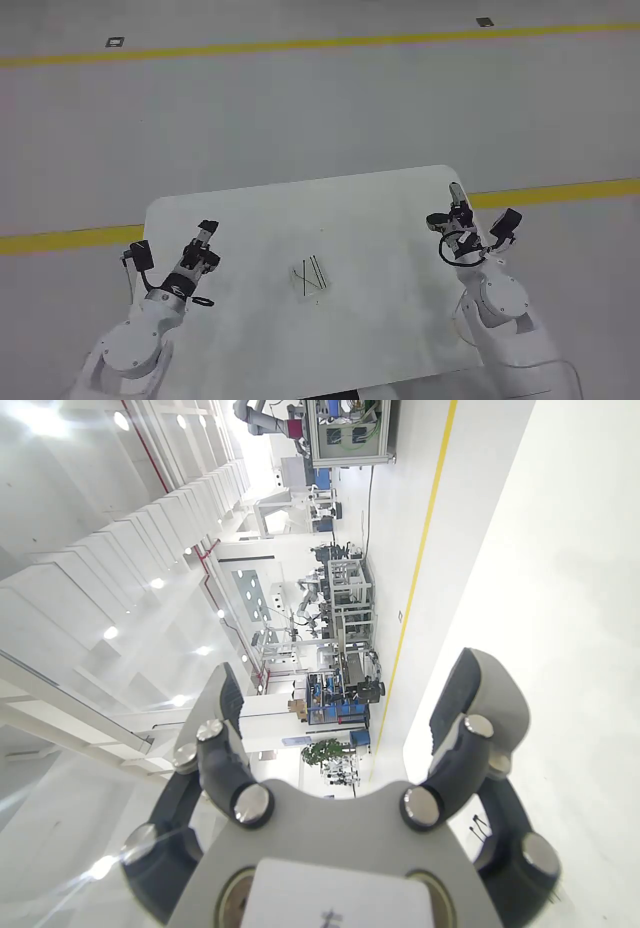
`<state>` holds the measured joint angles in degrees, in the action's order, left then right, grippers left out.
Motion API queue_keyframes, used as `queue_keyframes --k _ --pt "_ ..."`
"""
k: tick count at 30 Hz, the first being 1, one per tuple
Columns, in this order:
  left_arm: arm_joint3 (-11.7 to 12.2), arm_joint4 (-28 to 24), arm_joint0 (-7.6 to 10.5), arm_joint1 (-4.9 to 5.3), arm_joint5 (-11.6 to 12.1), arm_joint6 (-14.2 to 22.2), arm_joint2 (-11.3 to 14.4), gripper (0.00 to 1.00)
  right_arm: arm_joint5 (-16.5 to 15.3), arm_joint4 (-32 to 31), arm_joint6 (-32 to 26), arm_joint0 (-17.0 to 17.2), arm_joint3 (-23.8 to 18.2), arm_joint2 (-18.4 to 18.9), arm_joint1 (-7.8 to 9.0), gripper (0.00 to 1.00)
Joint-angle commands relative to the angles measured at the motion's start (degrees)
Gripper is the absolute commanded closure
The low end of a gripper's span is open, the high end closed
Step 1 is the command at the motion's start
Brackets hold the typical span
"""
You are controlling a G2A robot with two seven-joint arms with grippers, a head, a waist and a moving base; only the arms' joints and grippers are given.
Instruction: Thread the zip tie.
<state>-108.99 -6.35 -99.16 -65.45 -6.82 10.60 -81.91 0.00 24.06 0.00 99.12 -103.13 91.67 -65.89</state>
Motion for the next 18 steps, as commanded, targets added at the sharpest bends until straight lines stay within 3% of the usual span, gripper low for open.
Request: queue_keyframes --k 1,5,6,11,14,18 --pt "0.0 0.1 0.00 0.00 0.0 0.0 0.0 0.00 0.0 0.0 0.0 0.0 0.0 0.0 0.00 0.00" --pt "-0.7 1.3 0.21 0.05 0.2 1.0 0.7 0.00 0.0 0.0 0.0 0.0 0.0 0.0 0.00 0.00" --pt "-1.6 5.3 1.17 0.15 -0.5 3.3 2.9 0.00 0.0 0.0 0.0 0.0 0.0 0.0 0.00 0.00" --pt "-2.0 12.5 5.60 -0.04 -5.6 7.9 9.8 0.00 0.0 0.0 0.0 0.0 0.0 0.0 0.00 0.00" --pt "-0.9 16.5 8.00 -0.24 -9.0 7.6 12.6 0.00 0.0 0.0 0.0 0.0 0.0 0.0 0.00 0.00" --pt "-0.7 16.9 8.10 -0.24 -7.2 6.7 12.6 0.00 0.0 0.0 0.0 0.0 0.0 0.0 0.00 0.00"
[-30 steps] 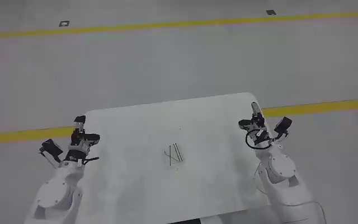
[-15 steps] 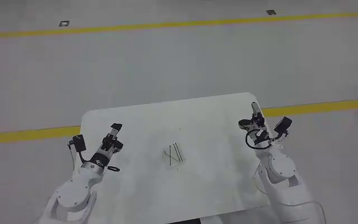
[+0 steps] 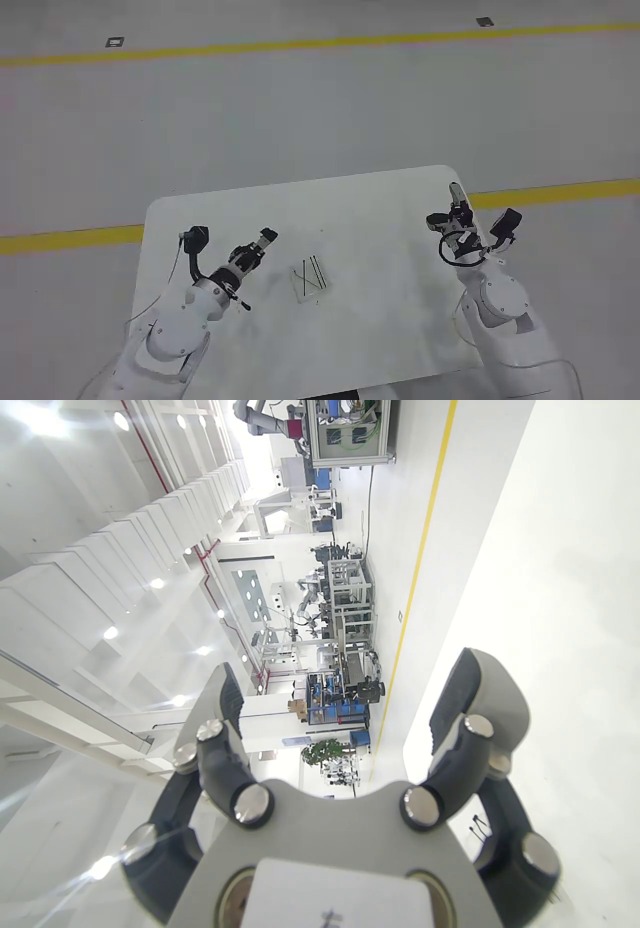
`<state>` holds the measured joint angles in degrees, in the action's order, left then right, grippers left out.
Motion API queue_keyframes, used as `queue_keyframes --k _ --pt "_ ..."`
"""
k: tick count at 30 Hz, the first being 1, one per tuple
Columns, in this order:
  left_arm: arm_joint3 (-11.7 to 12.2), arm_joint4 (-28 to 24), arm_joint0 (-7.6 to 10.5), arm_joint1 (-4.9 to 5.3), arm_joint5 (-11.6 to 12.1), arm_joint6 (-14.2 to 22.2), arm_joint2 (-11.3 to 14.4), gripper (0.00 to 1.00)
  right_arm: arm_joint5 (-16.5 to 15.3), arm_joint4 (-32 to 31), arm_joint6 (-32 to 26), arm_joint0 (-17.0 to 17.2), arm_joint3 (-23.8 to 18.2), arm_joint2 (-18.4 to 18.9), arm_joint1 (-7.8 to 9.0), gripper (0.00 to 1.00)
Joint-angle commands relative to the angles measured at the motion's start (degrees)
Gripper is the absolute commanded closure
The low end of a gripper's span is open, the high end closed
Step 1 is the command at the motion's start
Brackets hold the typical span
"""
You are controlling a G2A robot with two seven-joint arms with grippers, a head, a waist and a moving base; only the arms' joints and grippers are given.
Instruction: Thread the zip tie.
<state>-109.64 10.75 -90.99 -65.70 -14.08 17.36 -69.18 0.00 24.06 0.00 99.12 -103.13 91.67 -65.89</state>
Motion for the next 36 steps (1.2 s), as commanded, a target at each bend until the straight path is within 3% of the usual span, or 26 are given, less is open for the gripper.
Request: queue_keyframes --k 1,8,11,15,19,30,36 --pt "0.0 -0.2 -0.07 0.01 0.0 0.0 -0.1 0.00 0.0 0.0 0.0 0.0 0.0 0.0 0.00 0.00" --pt "-0.2 0.2 0.02 0.02 0.2 0.1 0.0 0.00 0.0 0.0 0.0 0.0 0.0 0.0 0.00 0.00" --pt "-1.6 7.2 1.39 0.23 -1.1 2.6 2.6 0.00 0.0 0.0 0.0 0.0 0.0 0.0 0.00 0.00" --pt "-2.4 15.4 4.73 0.06 -5.4 7.5 8.1 0.00 0.0 0.0 0.0 0.0 0.0 0.0 0.00 0.00" --pt "0.0 20.3 7.31 -0.69 -5.4 12.9 12.0 0.00 0.0 0.0 0.0 0.0 0.0 0.0 0.00 0.00" --pt "0.4 21.3 7.96 -0.90 -4.5 14.3 13.4 0.00 0.0 0.0 0.0 0.0 0.0 0.0 0.00 0.00" --pt "4.2 22.0 14.40 -2.61 -5.4 18.5 19.2 0.00 0.0 0.0 0.0 0.0 0.0 0.0 0.00 0.00"
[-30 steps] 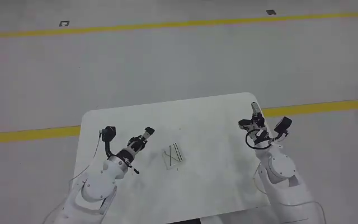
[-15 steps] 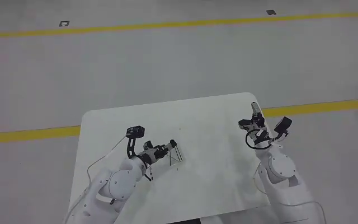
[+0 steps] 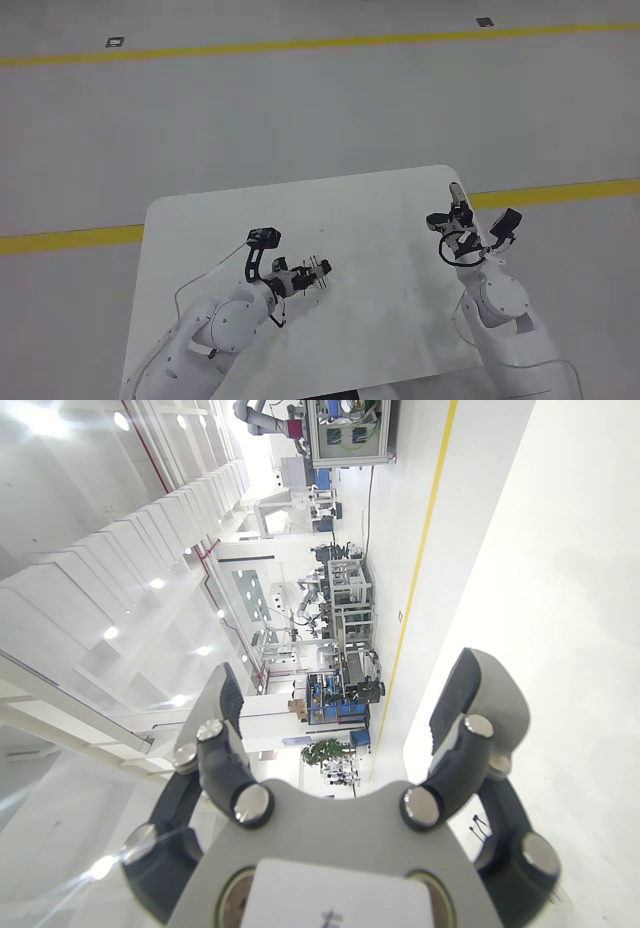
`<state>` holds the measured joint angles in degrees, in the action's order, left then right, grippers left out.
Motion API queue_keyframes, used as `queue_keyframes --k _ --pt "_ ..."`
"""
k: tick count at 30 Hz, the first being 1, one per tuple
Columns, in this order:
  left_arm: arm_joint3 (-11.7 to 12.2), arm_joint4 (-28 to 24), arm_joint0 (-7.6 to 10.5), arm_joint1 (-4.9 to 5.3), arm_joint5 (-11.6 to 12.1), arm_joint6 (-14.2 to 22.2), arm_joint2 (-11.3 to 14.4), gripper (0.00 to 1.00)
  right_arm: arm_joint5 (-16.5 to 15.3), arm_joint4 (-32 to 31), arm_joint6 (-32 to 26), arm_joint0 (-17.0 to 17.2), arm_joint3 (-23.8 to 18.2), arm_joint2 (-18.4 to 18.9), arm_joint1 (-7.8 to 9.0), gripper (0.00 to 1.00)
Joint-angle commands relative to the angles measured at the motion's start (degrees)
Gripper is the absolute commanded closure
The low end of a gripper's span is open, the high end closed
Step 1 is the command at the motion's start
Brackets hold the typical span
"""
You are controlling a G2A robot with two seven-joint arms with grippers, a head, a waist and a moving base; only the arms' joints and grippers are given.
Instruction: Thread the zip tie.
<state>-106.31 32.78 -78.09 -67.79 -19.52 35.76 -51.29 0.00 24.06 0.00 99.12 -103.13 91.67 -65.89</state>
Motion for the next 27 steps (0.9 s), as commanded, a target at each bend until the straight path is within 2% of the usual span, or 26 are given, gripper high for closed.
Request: queue_keyframes --k 1,5,7,8,9,19,20,23,25,27 --pt "1.9 0.5 2.59 -0.92 0.0 0.6 2.5 0.00 0.0 0.0 0.0 0.0 0.0 0.0 0.00 0.00" --pt "7.1 2.2 6.71 -2.99 0.0 1.4 6.1 0.00 0.0 0.0 0.0 0.0 0.0 0.0 0.00 0.00" --pt "9.8 3.3 7.80 -4.18 0.0 1.1 6.5 0.00 0.0 0.0 0.0 0.0 0.0 0.0 0.00 0.00" --pt "10.3 4.3 7.99 -4.63 0.0 0.8 6.5 0.00 0.0 0.0 0.0 0.0 0.0 0.0 0.00 0.00" --pt "10.3 5.9 8.00 -4.97 0.0 0.6 6.5 0.00 0.0 0.0 0.0 0.0 0.0 0.0 0.00 0.00" --pt "10.3 5.9 8.00 -4.97 0.0 0.6 6.5 0.00 0.0 0.0 0.0 0.0 0.0 0.0 0.00 0.00" --pt "11.0 8.0 8.25 -4.92 0.0 0.5 6.5 0.00 0.0 0.0 0.0 0.0 0.0 0.0 0.00 0.00" --pt "11.7 11.9 8.57 -5.37 0.0 4.6 6.1 0.00 0.0 0.0 0.0 0.0 0.0 0.0 0.00 0.00" --pt "12.5 14.3 8.31 -6.31 0.0 7.8 4.0 0.00 0.0 0.0 0.0 0.0 0.0 0.0 0.00 0.00" --pt "12.0 17.7 7.42 -7.68 0.0 11.7 2.8 0.00 0.0 0.0 0.0 0.0 0.0 0.0 0.00 0.00"
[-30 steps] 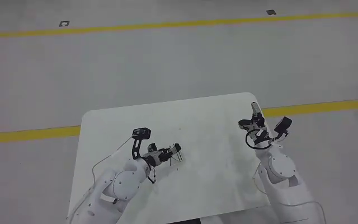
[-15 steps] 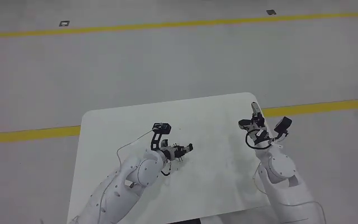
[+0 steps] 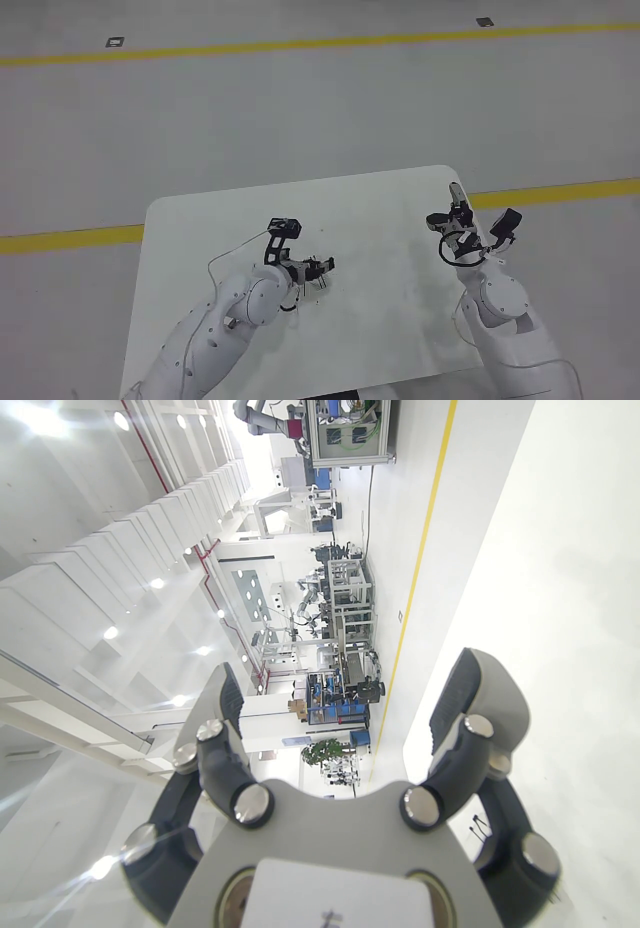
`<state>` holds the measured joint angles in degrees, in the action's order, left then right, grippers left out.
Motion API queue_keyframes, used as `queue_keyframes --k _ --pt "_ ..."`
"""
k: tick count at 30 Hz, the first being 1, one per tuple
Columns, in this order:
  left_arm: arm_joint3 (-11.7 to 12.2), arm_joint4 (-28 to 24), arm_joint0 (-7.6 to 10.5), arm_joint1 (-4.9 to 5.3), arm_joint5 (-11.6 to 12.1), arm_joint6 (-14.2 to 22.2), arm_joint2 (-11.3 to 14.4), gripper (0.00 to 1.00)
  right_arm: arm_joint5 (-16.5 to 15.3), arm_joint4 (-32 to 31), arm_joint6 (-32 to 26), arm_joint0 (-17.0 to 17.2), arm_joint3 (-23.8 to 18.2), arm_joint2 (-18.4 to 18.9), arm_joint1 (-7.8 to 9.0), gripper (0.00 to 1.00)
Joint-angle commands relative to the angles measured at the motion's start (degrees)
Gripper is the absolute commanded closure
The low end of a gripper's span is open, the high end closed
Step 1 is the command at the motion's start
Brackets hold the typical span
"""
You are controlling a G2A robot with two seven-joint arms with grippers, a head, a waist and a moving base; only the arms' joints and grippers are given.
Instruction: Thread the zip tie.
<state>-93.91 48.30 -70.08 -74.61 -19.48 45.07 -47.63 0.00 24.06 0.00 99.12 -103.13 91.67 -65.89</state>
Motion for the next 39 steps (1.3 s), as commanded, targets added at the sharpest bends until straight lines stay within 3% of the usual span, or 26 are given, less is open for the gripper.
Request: queue_keyframes --k 1,3,13,17,26,28,34,35,36,39 --pt "-1.2 3.5 -1.20 -1.54 0.0 3.5 -1.2 0.00 0.0 0.0 0.0 0.0 0.0 0.0 0.00 0.00" --pt "-2.3 7.0 -1.96 -2.56 0.0 5.9 -1.6 0.00 0.0 0.0 0.0 0.0 0.0 0.0 0.00 0.00" --pt "-1.9 5.8 -2.23 -2.57 0.0 6.5 -1.5 0.00 0.0 0.0 0.0 0.0 0.0 0.0 0.00 0.00" --pt "-1.6 7.0 -2.09 -2.77 0.0 9.9 -0.6 0.00 0.0 0.0 0.0 0.0 0.0 0.0 0.00 0.00" --pt "-1.4 8.0 -1.94 -2.76 0.0 9.4 -0.3 0.00 0.0 0.0 0.0 0.0 0.0 0.0 0.00 0.00" --pt "-1.6 6.4 -2.43 -2.96 0.3 7.2 0.0 0.00 0.0 0.0 0.0 0.0 0.0 0.0 0.00 0.00" --pt "-0.9 4.7 -2.31 -3.14 0.0 6.6 -0.5 0.00 0.0 0.0 0.0 0.0 0.0 0.0 0.00 0.00" --pt "-0.8 5.0 -2.19 -3.14 0.0 7.1 -0.5 0.13 0.0 0.0 0.0 0.0 0.0 0.0 0.00 0.00" --pt "-0.5 5.6 -1.96 -3.14 0.0 7.8 -0.6 0.18 0.0 0.0 0.0 0.0 0.0 0.0 0.00 0.00" --pt "0.4 5.4 -1.76 -3.35 0.0 8.0 -1.5 0.56 0.0 0.0 0.0 0.0 0.0 0.0 0.00 0.00"
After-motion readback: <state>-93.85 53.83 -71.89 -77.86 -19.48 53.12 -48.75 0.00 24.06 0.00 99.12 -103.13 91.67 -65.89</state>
